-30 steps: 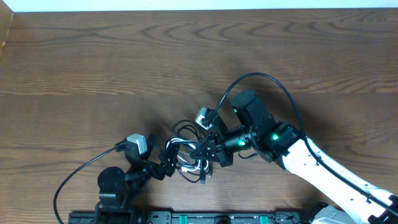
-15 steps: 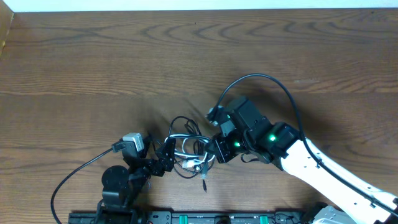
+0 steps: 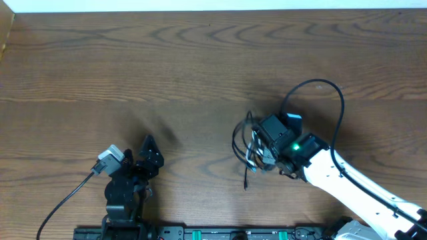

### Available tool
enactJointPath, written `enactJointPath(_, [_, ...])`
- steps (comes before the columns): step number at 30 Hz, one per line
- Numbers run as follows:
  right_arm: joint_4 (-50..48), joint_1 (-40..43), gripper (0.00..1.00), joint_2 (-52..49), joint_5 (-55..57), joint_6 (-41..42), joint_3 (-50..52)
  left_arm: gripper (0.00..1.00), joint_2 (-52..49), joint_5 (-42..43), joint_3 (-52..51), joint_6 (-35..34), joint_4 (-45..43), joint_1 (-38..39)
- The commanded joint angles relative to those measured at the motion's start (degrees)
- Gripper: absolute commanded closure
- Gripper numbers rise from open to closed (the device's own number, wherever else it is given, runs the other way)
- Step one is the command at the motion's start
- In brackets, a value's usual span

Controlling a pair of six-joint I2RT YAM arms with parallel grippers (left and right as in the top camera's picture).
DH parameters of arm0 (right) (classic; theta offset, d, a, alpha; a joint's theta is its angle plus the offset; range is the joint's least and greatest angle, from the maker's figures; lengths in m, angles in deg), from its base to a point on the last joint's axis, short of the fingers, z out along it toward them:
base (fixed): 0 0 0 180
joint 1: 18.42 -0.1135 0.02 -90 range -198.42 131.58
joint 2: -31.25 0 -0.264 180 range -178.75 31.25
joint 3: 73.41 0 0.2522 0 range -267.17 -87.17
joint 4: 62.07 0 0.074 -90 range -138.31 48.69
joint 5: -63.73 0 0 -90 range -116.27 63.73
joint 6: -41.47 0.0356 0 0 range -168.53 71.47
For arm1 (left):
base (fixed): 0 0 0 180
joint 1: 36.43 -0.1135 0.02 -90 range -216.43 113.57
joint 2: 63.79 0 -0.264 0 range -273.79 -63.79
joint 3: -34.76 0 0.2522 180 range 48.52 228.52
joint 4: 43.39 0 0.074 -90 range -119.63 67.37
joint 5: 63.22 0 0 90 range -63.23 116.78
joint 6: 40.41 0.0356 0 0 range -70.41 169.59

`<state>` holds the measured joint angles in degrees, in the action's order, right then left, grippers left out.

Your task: Untangle cables

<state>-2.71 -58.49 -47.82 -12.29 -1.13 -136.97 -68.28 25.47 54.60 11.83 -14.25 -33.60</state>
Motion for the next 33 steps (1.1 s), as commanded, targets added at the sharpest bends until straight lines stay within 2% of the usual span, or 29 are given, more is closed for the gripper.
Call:
enactJointPath(1, [-6.4, -0.15, 0.99, 0.42, -9.68, -13.05, -0.81, 0.09, 0.44, 7.41, -1.16, -0.07, 0.42, -0.13])
enactJointPath(5, [-15.41, -0.13, 0.99, 0.42, -32.92, -36.96, -0.81, 0.09, 0.44, 15.54, -1.16, 8.79, 0.17, -0.13])
enactJointPath(6, [-16.28, -0.13, 0.99, 0.42, -35.17, -39.47, -0.81, 0.09, 0.44, 18.25, -1.16, 10.6, -0.09, -0.13])
enactJointPath(9, [-17.46, -0.11, 0.99, 0.42, -34.91, -40.39, -0.81, 0.09, 0.44, 32.15, -1.16, 18.27, -2.45, -0.13])
enactJointPath(12, [-17.75, -0.09, 0.99, 0.42, -36.65, -40.41, -0.81, 0.09, 0.44, 42.47, -1.16, 24.2, -4.59, -0.13])
enactJointPath(20, [-17.81, -0.15, 0.97, 0.42, -51.93, -47.28, -0.81, 0.09, 0.44, 42.69, -1.16, 24.63, -5.95, -0.13])
enactJointPath(25, [-17.77, -0.15, 0.96, 0.42, -50.99, -48.35, -0.81, 0.09, 0.44, 42.75, -1.16, 24.59, -7.89, -0.13])
enactJointPath(29, [-17.57, -0.15, 0.97, 0.42, -51.01, -48.33, -0.81, 0.09, 0.44, 44.44, -1.16, 18.6, -8.55, -0.13])
enactJointPath(30, [-17.57, -0.15, 0.96, 0.42, -51.01, -48.33, -0.81, 0.01, 0.44, 44.7, -1.16, 16.81, -8.7, -0.13])
enactJointPath(33, [-17.57, -0.15, 0.96, 0.42, -51.01, -48.33, -0.81, 0.02, 0.44, 46.05, -1.09, 16.0, -10.6, -0.13])
